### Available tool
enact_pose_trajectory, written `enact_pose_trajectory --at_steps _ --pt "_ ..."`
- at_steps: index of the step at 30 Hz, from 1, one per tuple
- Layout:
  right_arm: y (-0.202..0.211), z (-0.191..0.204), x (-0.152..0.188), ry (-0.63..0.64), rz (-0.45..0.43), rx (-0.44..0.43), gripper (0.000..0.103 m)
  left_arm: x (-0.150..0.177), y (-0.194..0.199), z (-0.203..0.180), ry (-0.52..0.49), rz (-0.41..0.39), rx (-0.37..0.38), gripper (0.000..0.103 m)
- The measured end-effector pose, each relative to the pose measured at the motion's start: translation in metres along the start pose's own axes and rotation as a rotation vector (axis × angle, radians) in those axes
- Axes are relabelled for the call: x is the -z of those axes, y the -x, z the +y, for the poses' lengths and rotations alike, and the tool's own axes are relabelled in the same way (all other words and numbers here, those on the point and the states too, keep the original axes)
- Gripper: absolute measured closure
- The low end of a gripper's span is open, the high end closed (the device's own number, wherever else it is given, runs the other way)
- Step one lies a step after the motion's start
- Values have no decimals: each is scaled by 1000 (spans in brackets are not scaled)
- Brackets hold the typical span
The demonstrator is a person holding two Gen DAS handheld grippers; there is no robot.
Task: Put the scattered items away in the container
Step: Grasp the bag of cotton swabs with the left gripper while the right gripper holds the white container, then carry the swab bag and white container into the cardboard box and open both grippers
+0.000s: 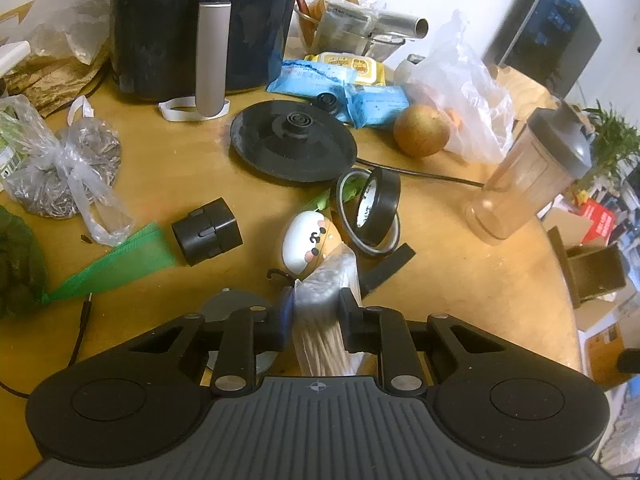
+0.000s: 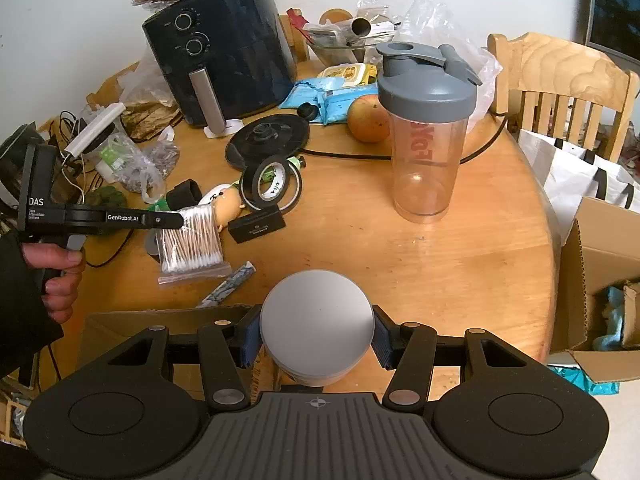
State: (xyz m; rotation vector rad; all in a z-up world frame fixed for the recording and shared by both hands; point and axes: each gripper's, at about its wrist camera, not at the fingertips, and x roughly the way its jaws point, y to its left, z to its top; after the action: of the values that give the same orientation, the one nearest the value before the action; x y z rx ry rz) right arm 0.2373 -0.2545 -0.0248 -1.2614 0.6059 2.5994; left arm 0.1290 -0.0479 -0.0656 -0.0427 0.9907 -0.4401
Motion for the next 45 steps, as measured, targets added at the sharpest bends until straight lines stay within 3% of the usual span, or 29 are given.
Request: enact_pose_trajectory --at_steps 10,24,35,45 --pt "1 4 -1 29 -3 -26 46 2 18 -7 19 -23 6 80" --pt "6 13 -3 83 -16 -74 46 1 61 -17 81 -75 -50 80" --pt "7 25 -9 136 -15 -120 46 2 102 -26 125 -119 -182 80" --pt "5 42 -15 202 3 -176 46 17 127 -35 138 -90 -275 80"
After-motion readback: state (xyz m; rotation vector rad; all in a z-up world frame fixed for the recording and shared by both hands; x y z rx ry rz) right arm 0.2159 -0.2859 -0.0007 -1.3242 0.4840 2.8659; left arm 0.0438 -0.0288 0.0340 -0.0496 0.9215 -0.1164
